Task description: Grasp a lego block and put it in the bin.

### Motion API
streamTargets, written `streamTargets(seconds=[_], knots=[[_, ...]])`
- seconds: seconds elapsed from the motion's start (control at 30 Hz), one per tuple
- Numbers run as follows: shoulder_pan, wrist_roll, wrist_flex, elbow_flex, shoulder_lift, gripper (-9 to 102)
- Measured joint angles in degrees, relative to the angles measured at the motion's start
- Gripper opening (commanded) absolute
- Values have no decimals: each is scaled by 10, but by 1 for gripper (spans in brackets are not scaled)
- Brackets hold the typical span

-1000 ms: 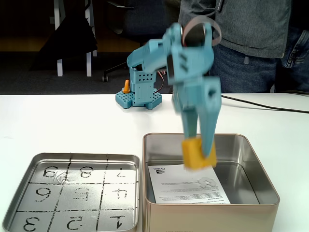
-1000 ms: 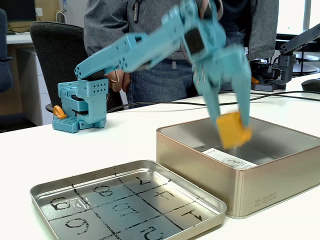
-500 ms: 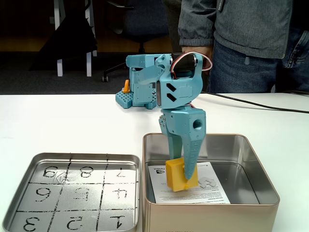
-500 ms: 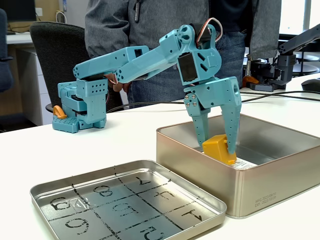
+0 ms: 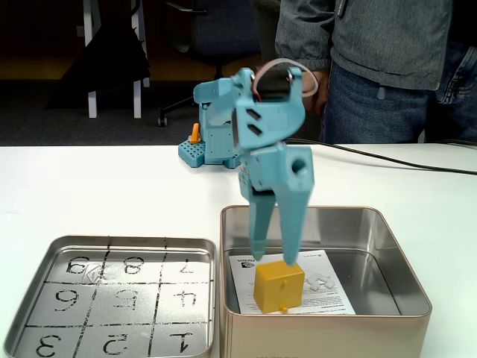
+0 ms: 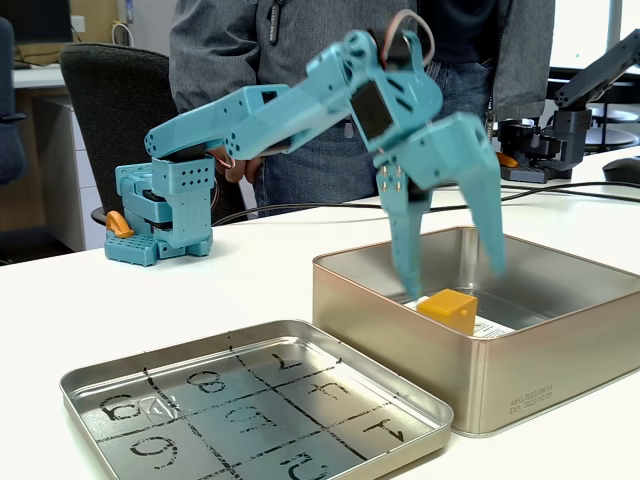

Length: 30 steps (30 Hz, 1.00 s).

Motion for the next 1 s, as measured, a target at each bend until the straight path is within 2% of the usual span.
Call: streamTargets(seconds=[0.13, 0.2, 0.33, 0.67, 1.0], knots=[[39, 0, -38, 0, 62, 3], [65, 0, -58, -1, 90, 0], [98, 0, -92, -4, 109, 0], [120, -2, -268, -4, 44, 0], [119, 2, -306, -4, 25, 0]])
